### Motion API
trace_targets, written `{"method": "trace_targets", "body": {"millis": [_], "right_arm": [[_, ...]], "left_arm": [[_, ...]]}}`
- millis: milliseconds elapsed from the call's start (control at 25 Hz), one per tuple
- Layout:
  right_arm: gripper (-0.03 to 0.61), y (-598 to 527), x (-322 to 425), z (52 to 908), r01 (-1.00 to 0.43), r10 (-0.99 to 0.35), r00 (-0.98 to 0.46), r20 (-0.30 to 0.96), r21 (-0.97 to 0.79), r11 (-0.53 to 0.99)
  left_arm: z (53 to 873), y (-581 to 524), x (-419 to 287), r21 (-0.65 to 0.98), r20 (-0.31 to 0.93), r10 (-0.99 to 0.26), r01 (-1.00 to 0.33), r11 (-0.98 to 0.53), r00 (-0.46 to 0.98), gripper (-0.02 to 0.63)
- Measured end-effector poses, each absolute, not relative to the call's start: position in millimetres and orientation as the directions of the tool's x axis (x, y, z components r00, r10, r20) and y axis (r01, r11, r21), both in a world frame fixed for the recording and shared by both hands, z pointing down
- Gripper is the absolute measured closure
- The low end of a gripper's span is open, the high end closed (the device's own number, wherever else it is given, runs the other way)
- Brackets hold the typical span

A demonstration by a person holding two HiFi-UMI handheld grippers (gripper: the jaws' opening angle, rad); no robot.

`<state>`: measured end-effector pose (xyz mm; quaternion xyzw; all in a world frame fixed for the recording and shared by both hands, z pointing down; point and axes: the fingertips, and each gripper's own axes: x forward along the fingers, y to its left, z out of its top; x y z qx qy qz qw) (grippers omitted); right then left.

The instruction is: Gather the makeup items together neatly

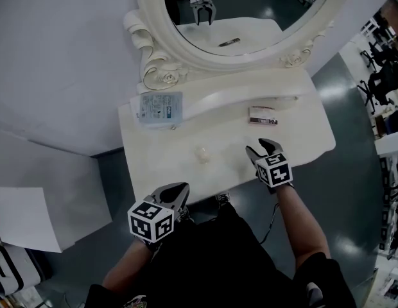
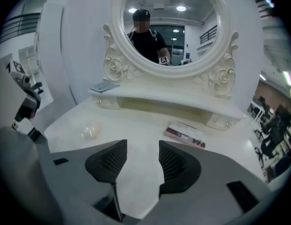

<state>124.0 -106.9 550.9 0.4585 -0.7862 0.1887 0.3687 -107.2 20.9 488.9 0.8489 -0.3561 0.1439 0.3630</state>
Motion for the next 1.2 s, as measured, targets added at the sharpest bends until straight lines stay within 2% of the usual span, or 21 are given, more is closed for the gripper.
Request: {"method": "trace_targets", "body": {"millis": [120, 280, 400, 600, 800, 920, 1200], "right_arm": [[0.354, -128.9, 165.5, 558.3, -0.769, -0.542, -0.272, 0.795, 0.159, 0.62], [0.353, -162.8, 198.9, 570.4, -0.568, -0.472, -0.22, 0.854, 0.281, 0.773], [0.354, -182.0, 212.7, 589.4, -0.444, -0.4, -0.211, 0.892, 0.277, 0.852], [0.354, -195.9, 221.0, 614.1, -0.322, -0.286, -0.24, 0.928, 0.202, 0.925], [0.361, -201.9, 220.6, 618.5, -0.246, -0.215, -0.273, 0.938, 0.148, 0.958], [0.446, -202.6, 222.8, 616.1, -0.246, -0.194, -0.27, 0.943, 0.127, 0.961], [0.459, -190.7, 220.8, 617.5, -0.232, -0.255, -0.232, 0.939, 0.201, 0.952]], "left_arm": [[488.2, 16.4, -90.5, 0.515, 0.51, -0.514, -0.723, -0.46, 0.69, 0.604], [491.7, 10.9, -71.1, 0.513, 0.531, -0.536, -0.752, -0.414, 0.657, 0.604], [496.4, 9.3, -59.0, 0.509, 0.55, -0.555, -0.777, -0.369, 0.624, 0.604], [505.0, 7.2, -41.4, 0.509, 0.57, -0.588, -0.808, -0.296, 0.574, 0.604], [509.5, 10.0, -25.4, 0.512, 0.58, -0.617, -0.827, -0.232, 0.532, 0.604], [511.3, 9.5, -20.9, 0.517, 0.578, -0.628, -0.829, -0.213, 0.521, 0.604], [505.0, 9.0, -16.6, 0.506, 0.564, -0.646, -0.833, -0.222, 0.515, 0.604]]}}
